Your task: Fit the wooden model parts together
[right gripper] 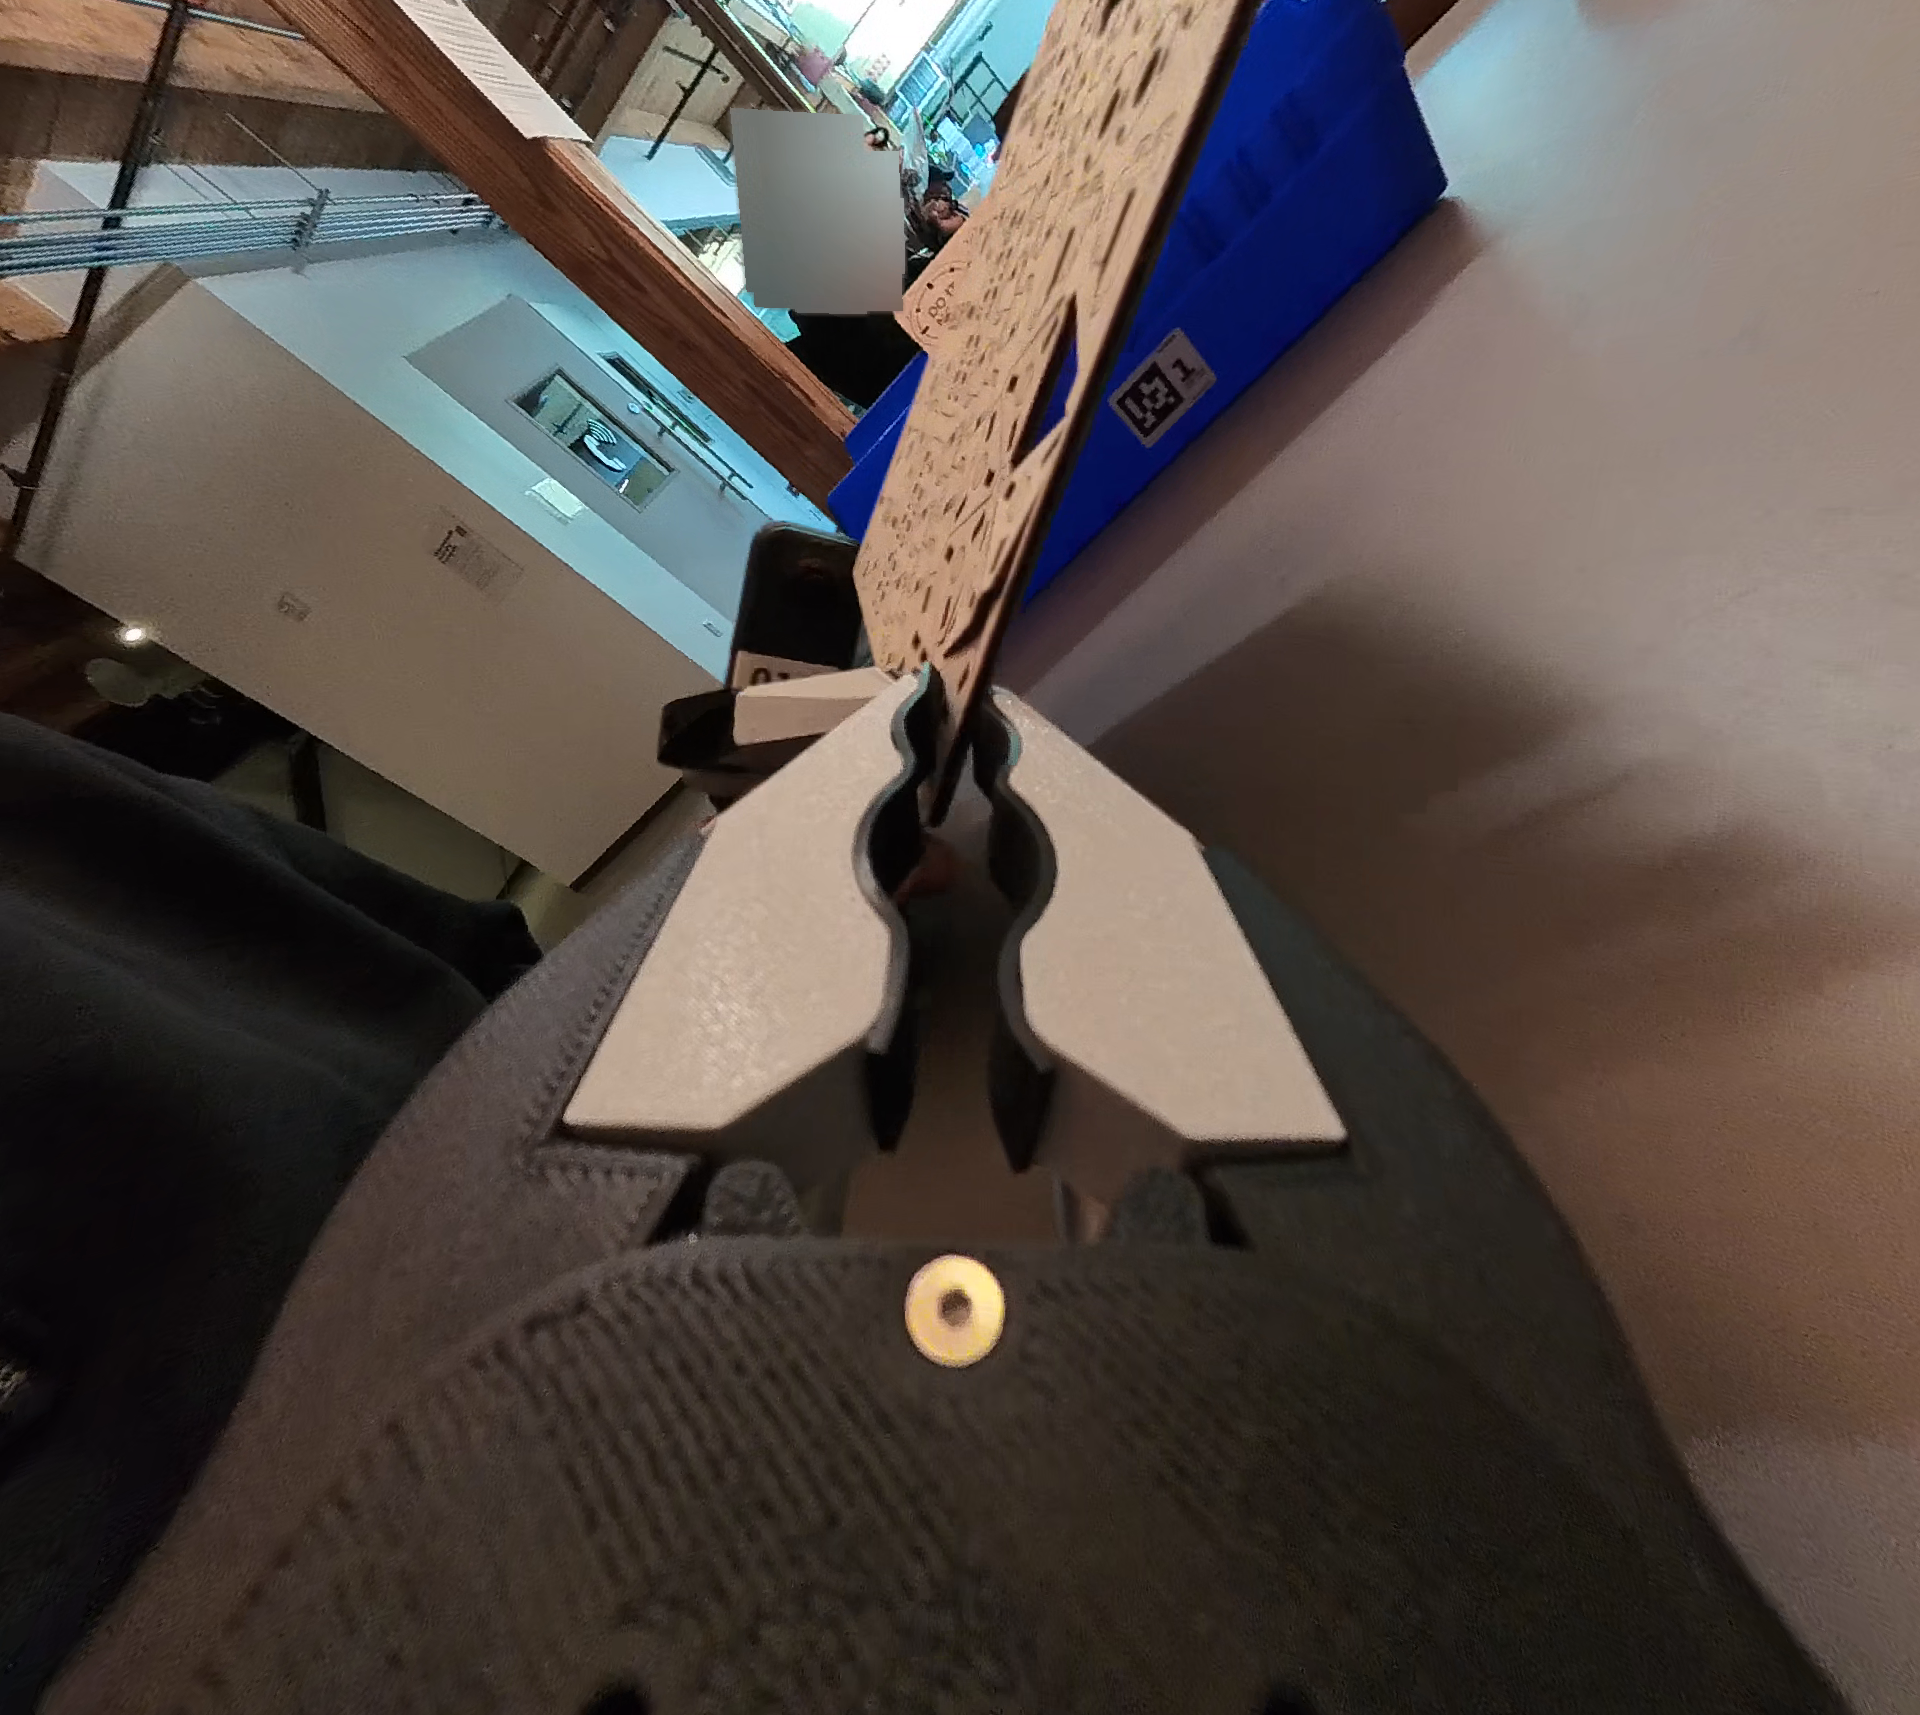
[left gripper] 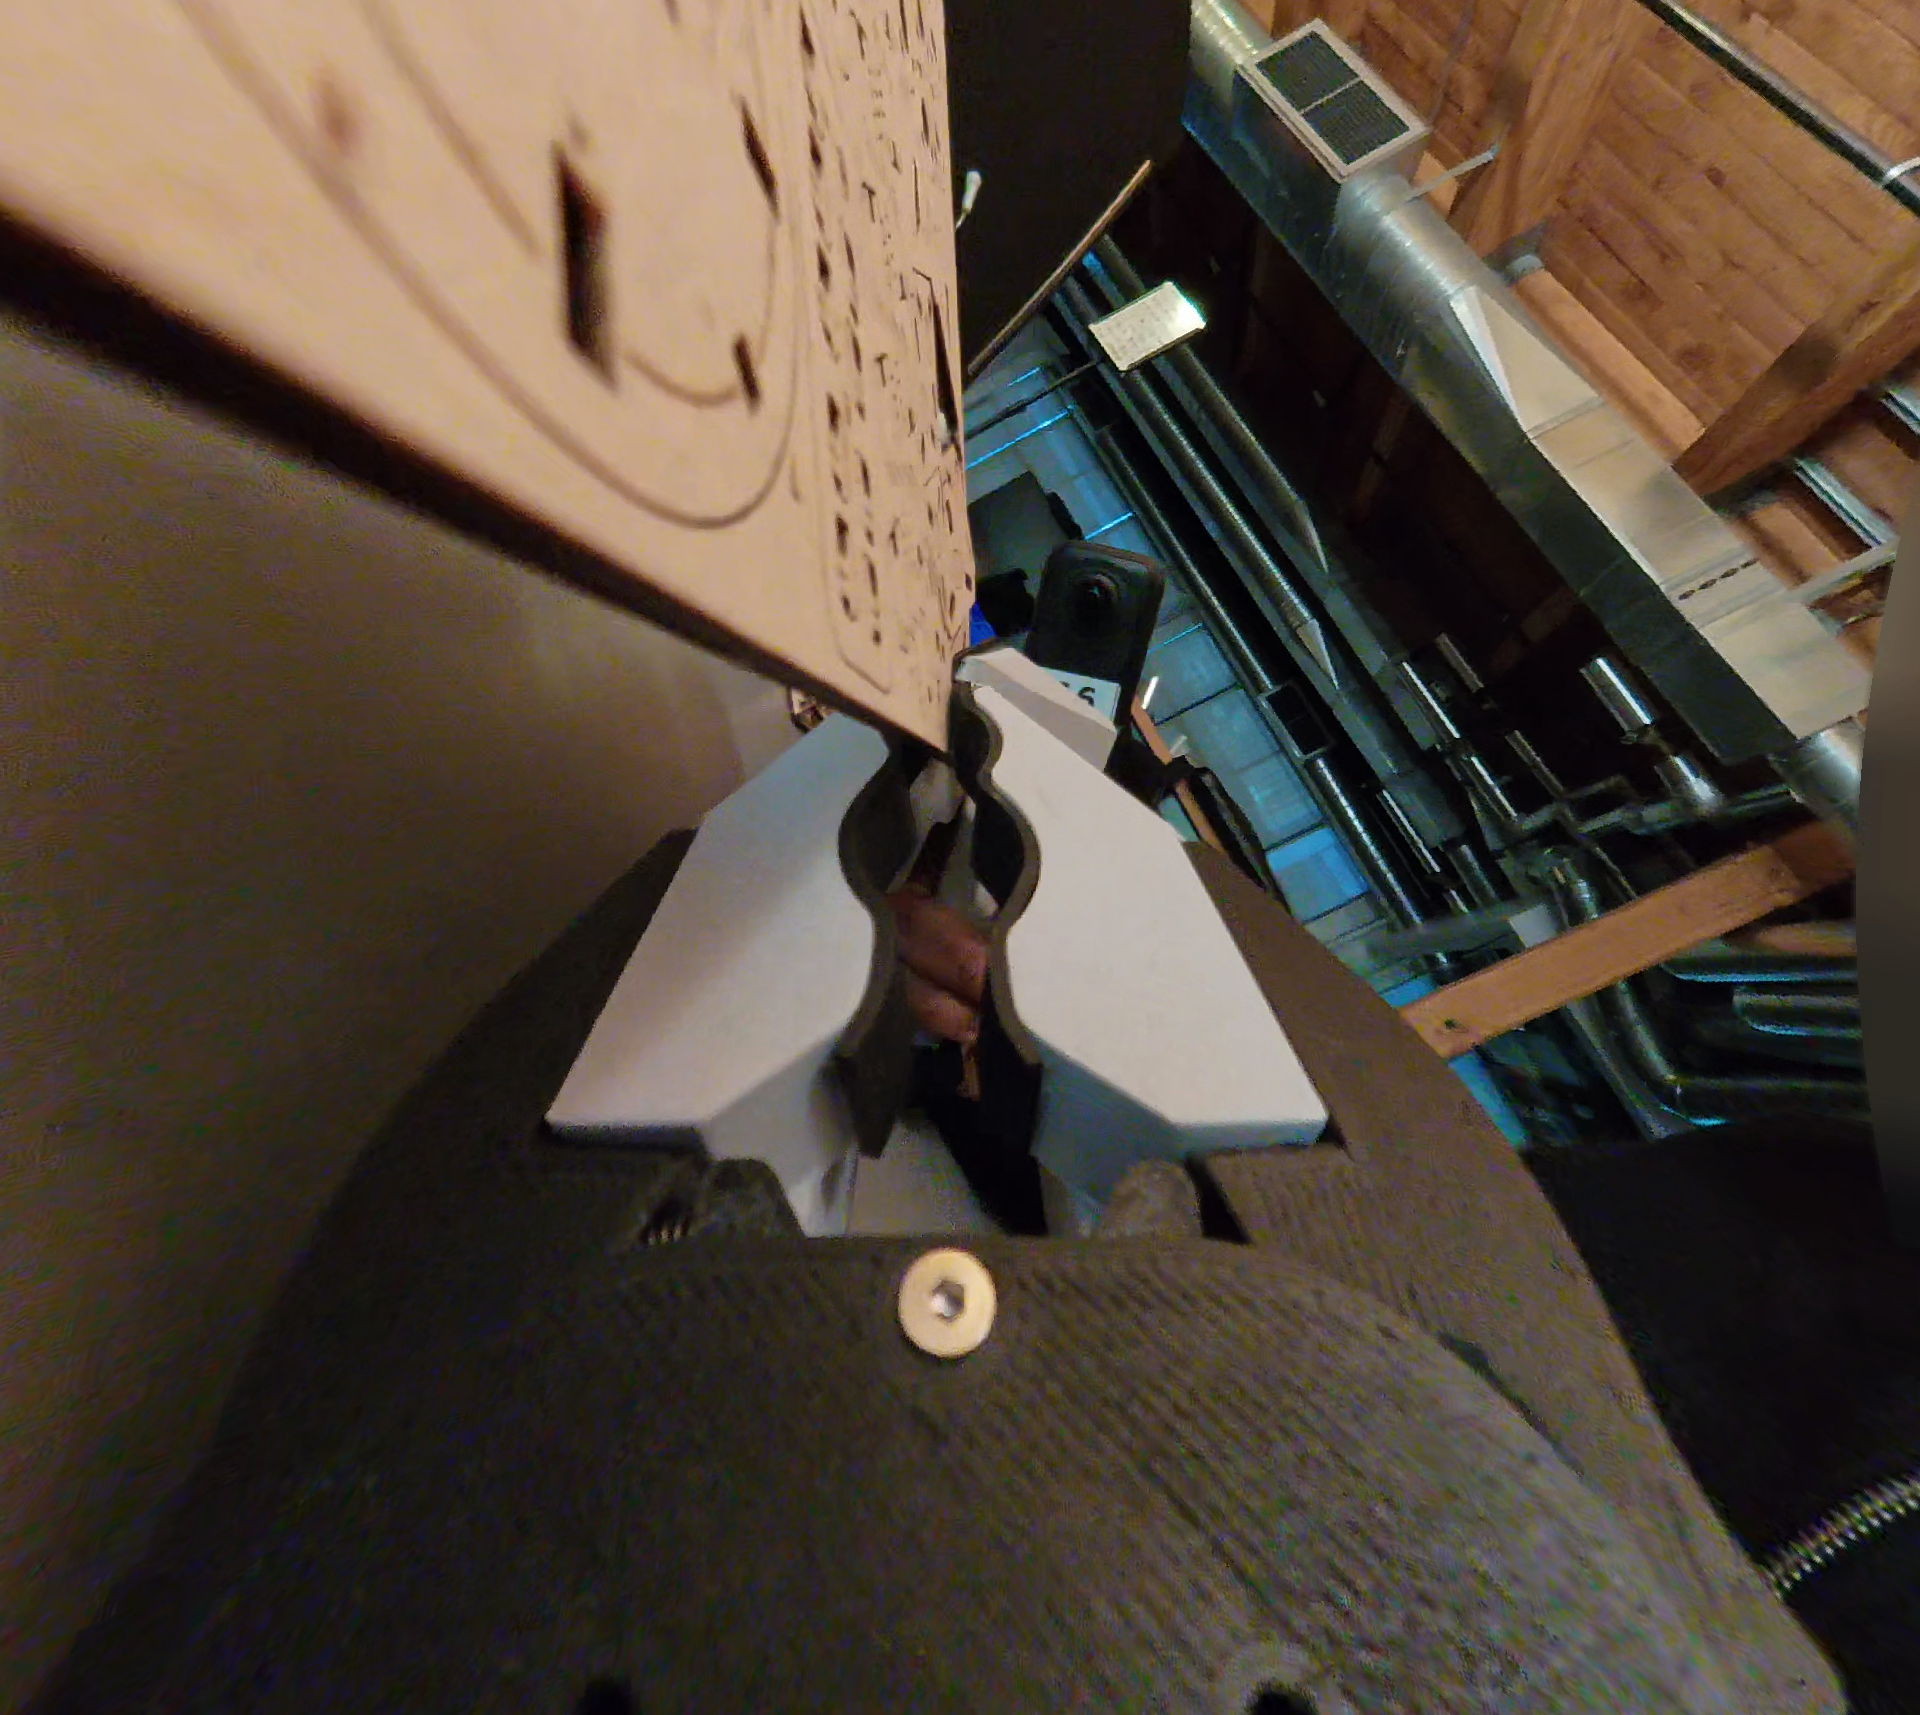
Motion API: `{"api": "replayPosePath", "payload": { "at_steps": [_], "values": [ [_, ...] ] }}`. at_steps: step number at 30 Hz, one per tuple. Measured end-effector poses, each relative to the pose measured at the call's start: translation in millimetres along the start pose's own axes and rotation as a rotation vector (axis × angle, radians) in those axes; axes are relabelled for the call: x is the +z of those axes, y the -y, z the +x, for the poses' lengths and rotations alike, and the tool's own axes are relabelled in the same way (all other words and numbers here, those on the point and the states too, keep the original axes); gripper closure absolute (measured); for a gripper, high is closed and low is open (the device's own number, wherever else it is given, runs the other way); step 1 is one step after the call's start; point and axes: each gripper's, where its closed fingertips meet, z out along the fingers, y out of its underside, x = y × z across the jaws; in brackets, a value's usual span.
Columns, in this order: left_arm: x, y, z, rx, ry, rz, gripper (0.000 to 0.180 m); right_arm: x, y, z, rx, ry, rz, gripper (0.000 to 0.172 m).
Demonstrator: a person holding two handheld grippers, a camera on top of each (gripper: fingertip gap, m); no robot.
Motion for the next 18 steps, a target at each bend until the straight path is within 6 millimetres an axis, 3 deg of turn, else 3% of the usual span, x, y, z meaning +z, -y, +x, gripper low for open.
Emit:
{"api": "replayPosePath", "payload": {
  "at_steps": [9,15,18],
  "values": [
    [1.3,-1.1,-1.0,0.084,0.044,-0.004,0.18,-1.2,-0.5,2.5,-0.017,-0.026,-0.009,0.164],
    [2.7,1.5,4.6,0.112,0.013,0.01,0.18,-8.1,14.1,2.4,-0.002,0.0,0.081,0.157],
    [0.2,4.7,4.7,0.112,0.009,0.026,0.18,-13.5,17.2,4.8,0.068,0.024,0.099,0.165]
  ]
}}
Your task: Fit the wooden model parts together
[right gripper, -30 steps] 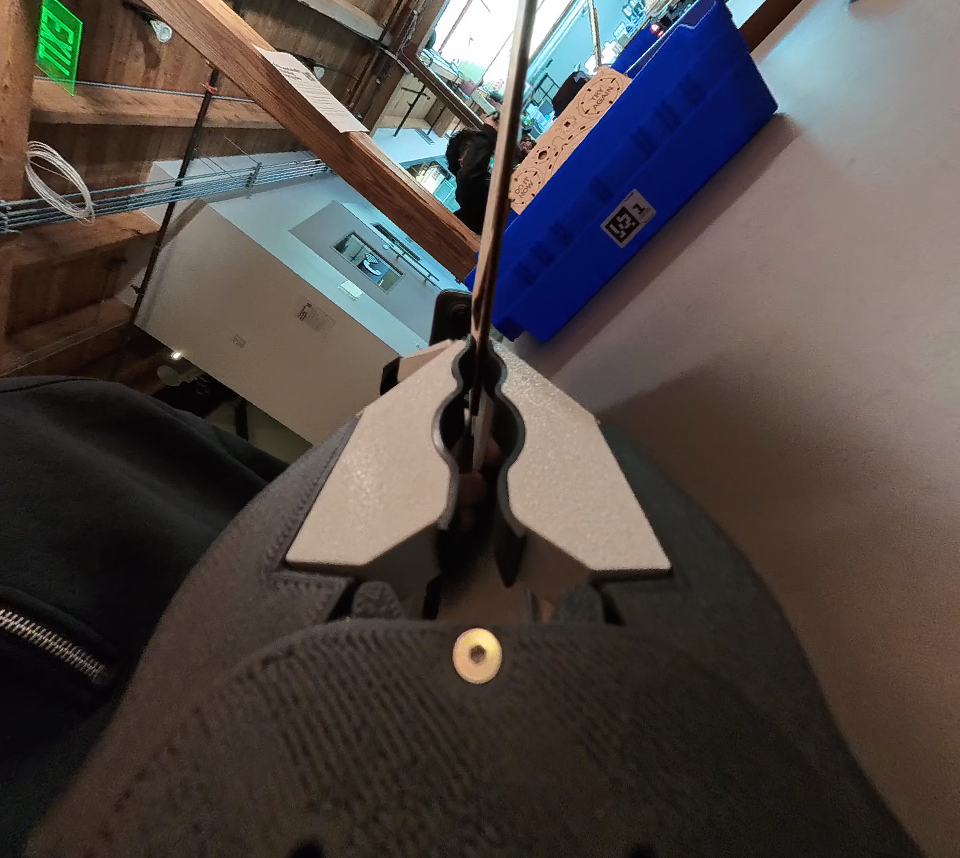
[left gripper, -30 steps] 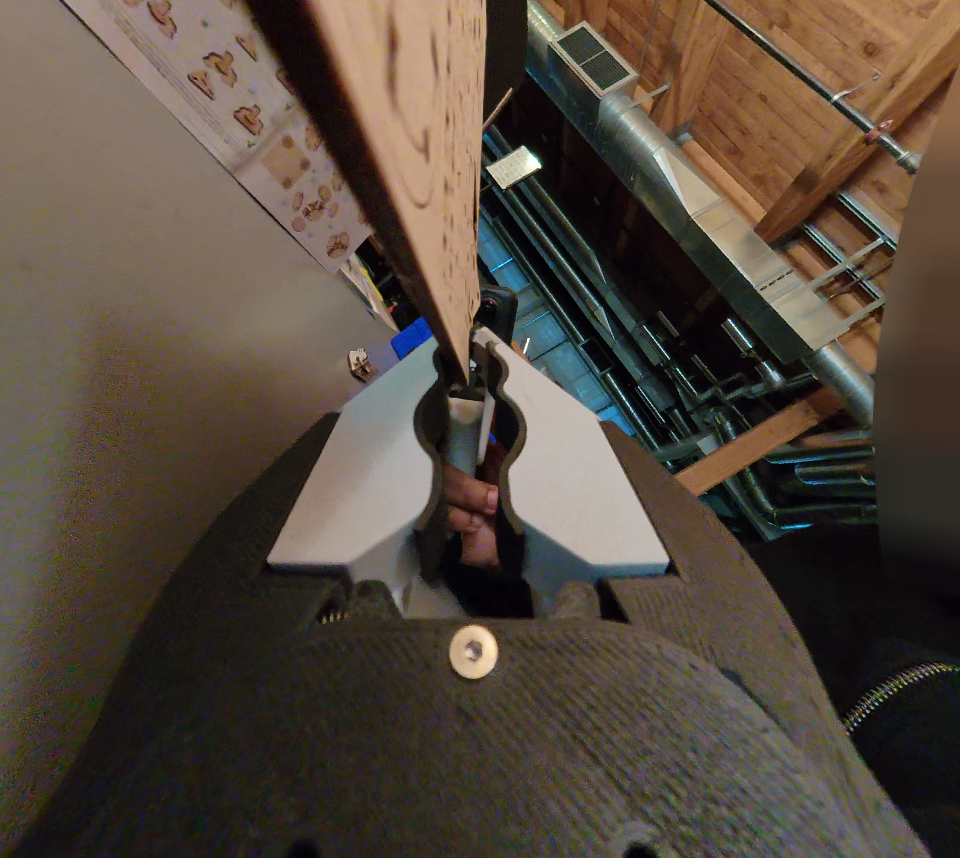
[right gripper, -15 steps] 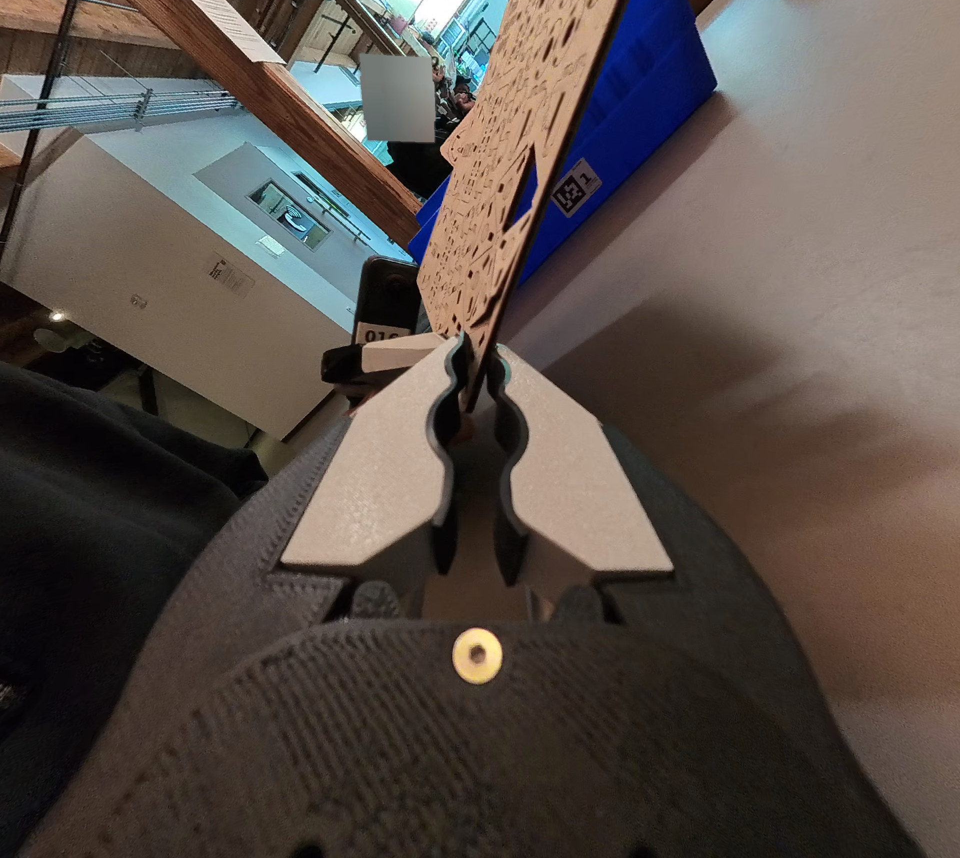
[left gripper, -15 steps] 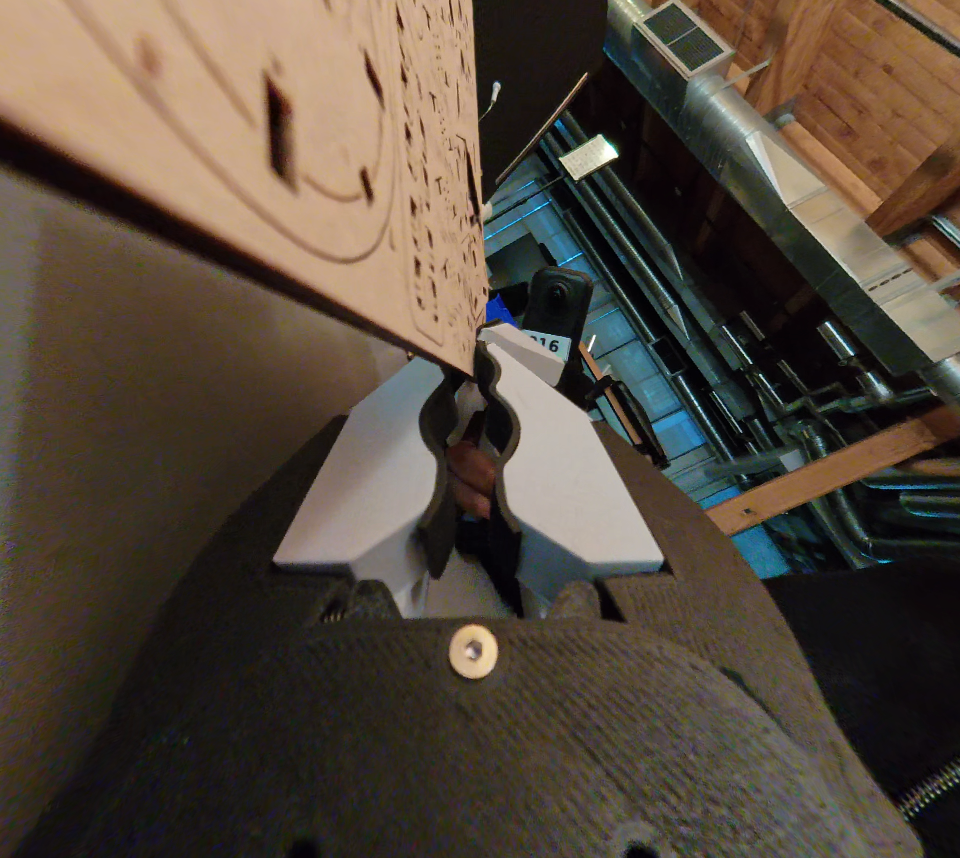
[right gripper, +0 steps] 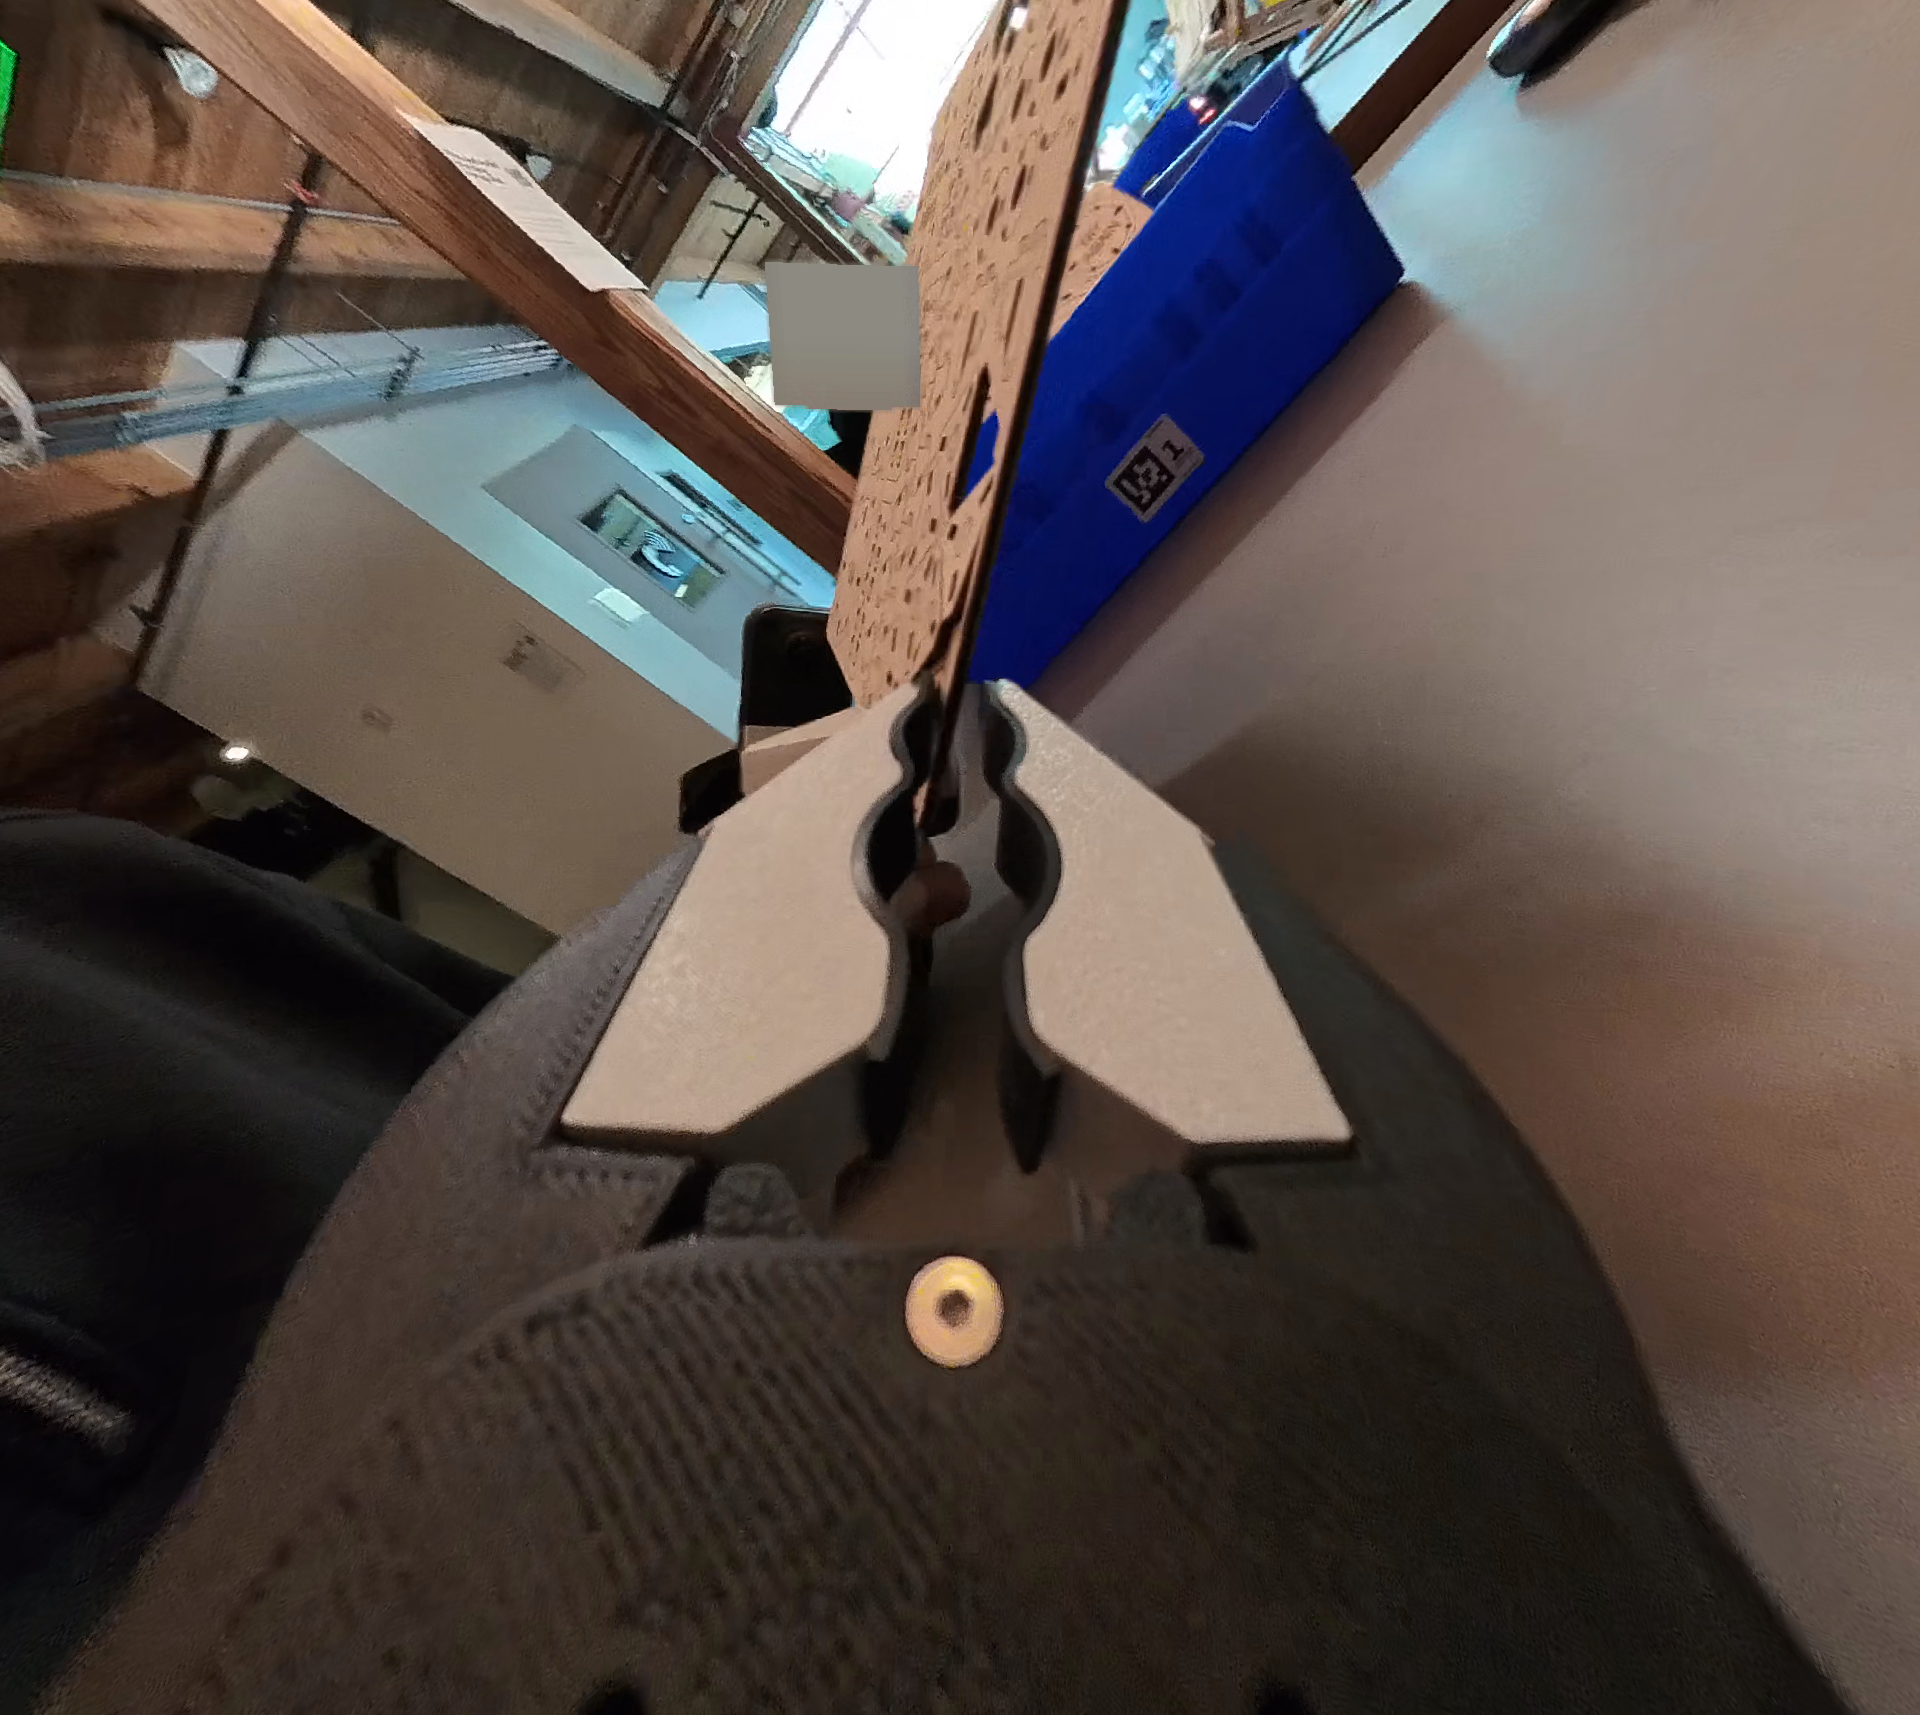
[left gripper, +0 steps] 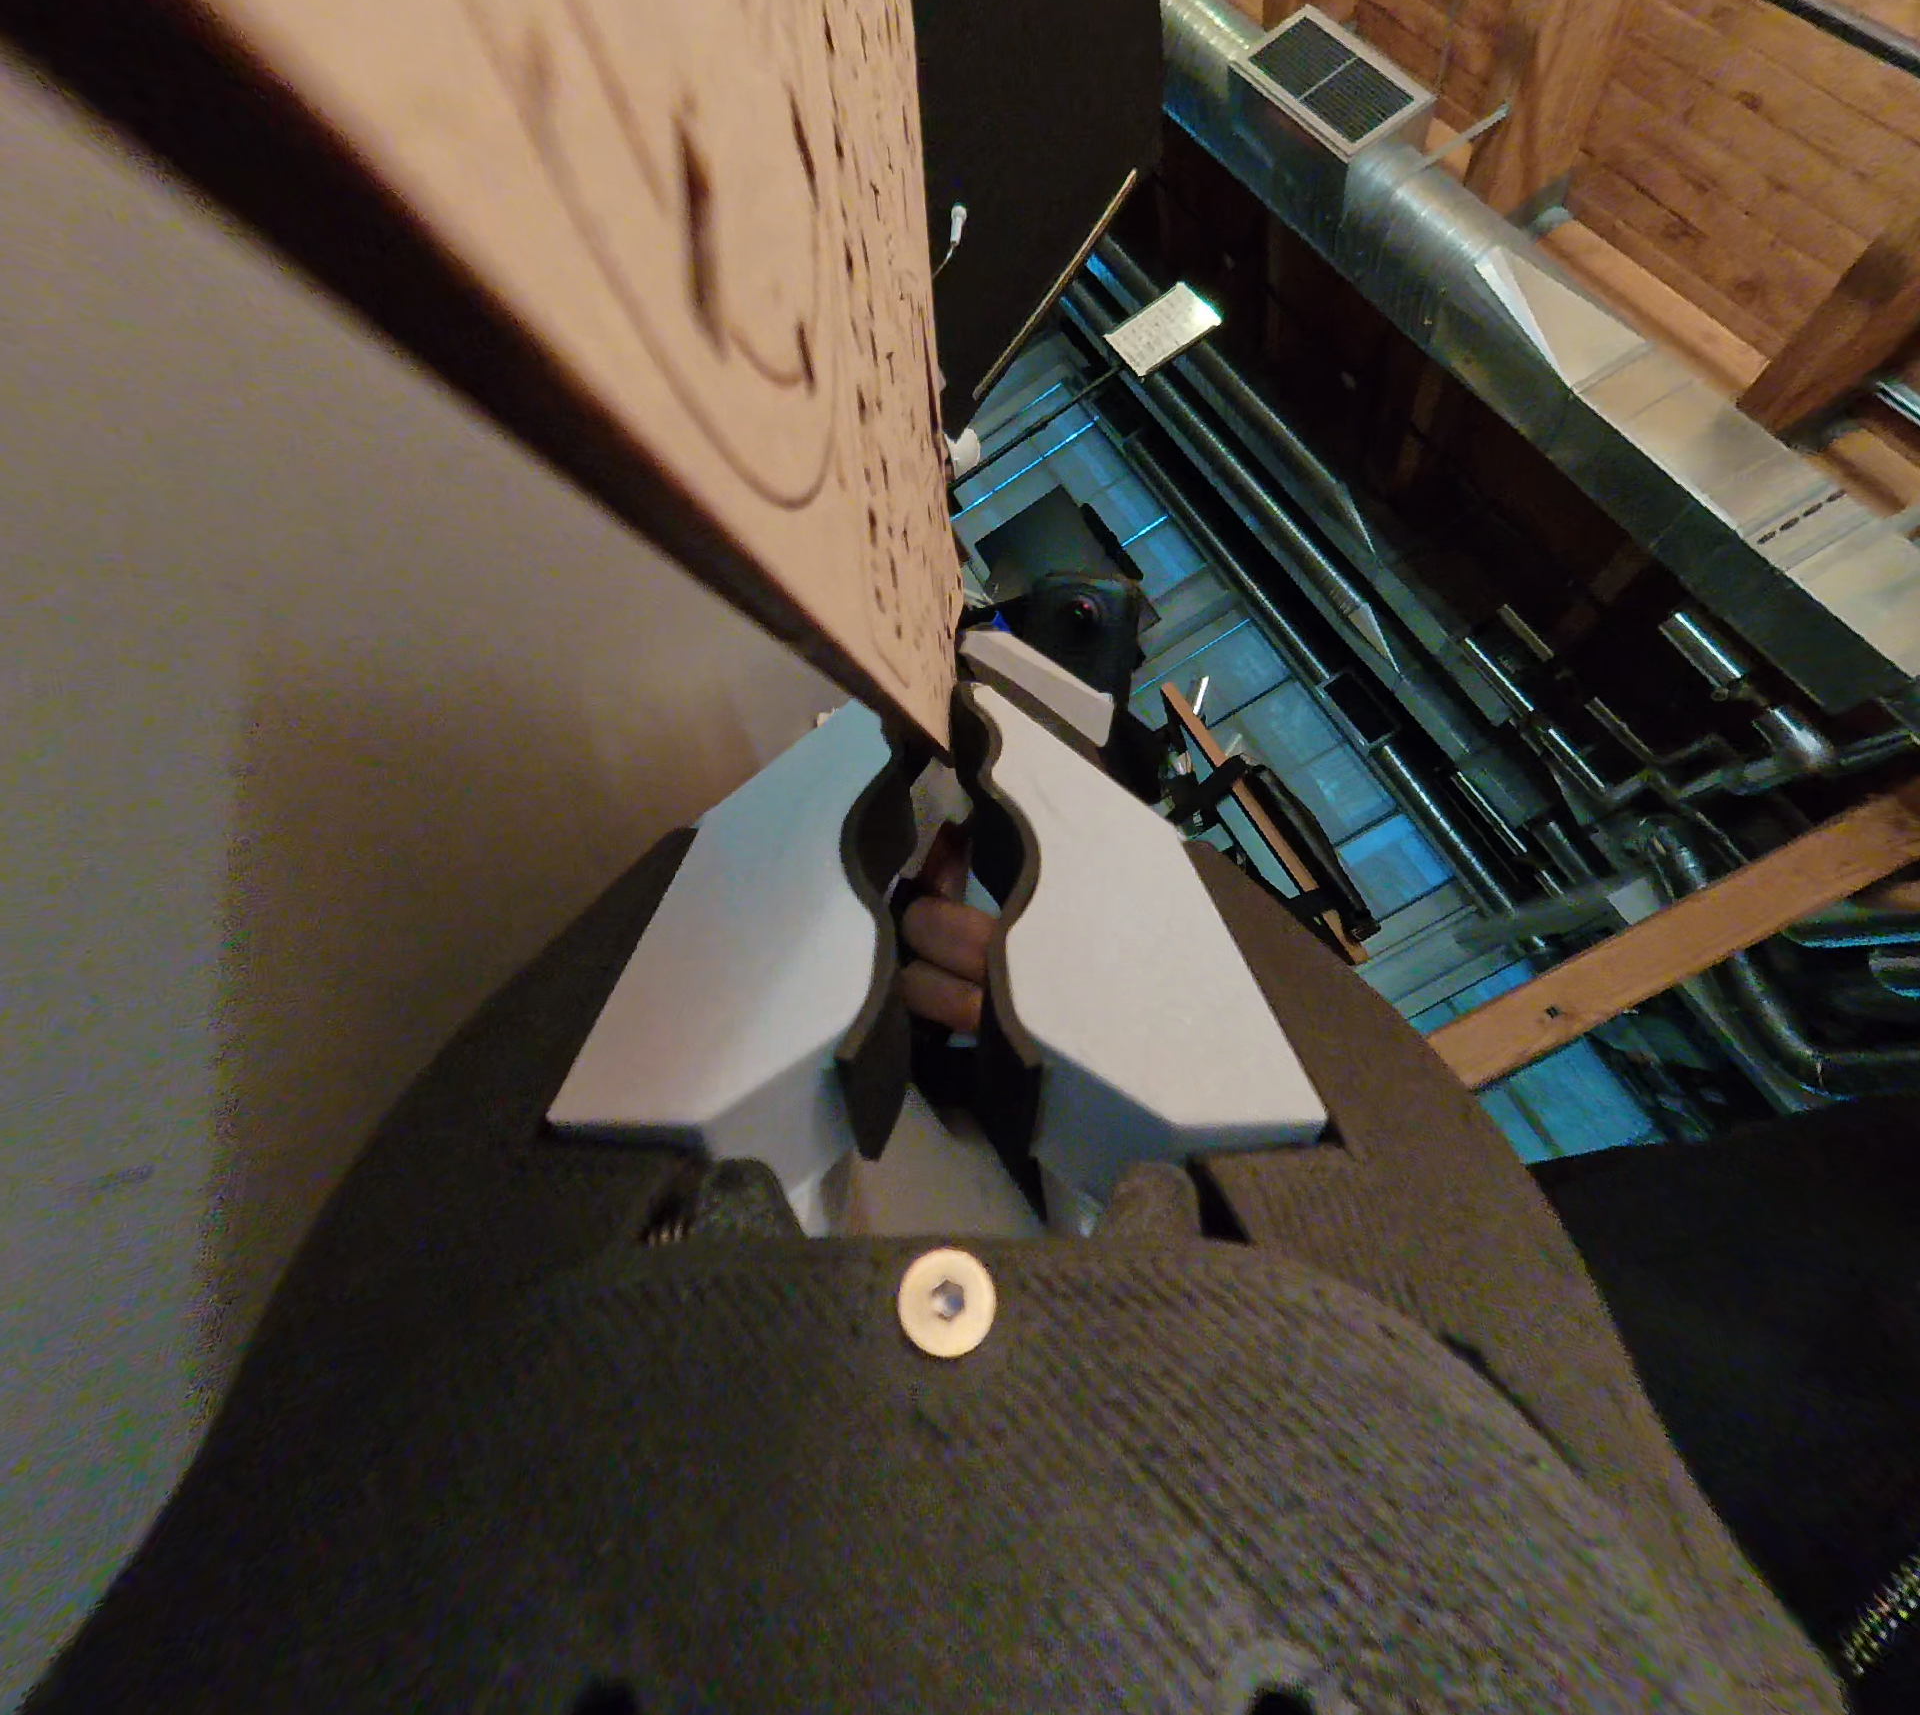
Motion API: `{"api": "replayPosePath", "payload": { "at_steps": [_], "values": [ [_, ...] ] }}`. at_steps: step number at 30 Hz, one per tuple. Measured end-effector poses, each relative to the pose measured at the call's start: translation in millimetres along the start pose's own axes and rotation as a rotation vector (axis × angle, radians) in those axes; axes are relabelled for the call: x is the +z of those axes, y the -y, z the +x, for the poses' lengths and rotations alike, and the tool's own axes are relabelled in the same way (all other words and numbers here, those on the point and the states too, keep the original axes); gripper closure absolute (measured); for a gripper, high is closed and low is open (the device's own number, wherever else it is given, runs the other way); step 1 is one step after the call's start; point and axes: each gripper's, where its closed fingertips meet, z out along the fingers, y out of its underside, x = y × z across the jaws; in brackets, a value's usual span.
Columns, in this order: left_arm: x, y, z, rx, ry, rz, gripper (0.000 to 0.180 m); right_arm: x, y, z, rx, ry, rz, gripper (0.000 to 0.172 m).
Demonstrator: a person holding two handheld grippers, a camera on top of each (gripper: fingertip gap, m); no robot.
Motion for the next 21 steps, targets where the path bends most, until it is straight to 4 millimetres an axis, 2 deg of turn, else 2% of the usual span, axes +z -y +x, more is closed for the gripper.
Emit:
{"api": "replayPosePath", "payload": {
  "at_steps": [8,16,21],
  "values": [
    [2.0,-3.7,1.9,0.075,0.023,-0.021,0.18,-2.6,-0.5,-1.6,0.164,0.082,-0.004,0.171],
    [1.6,-4.5,-4.6,0.089,0.08,-0.026,0.18,-0.9,-4.7,6.4,0.006,-0.055,-0.032,0.169],
    [1.6,-1.6,-1.3,0.063,0.039,-0.011,0.18,0.0,0.7,2.7,-0.051,-0.043,-0.006,0.168]
  ]
}}
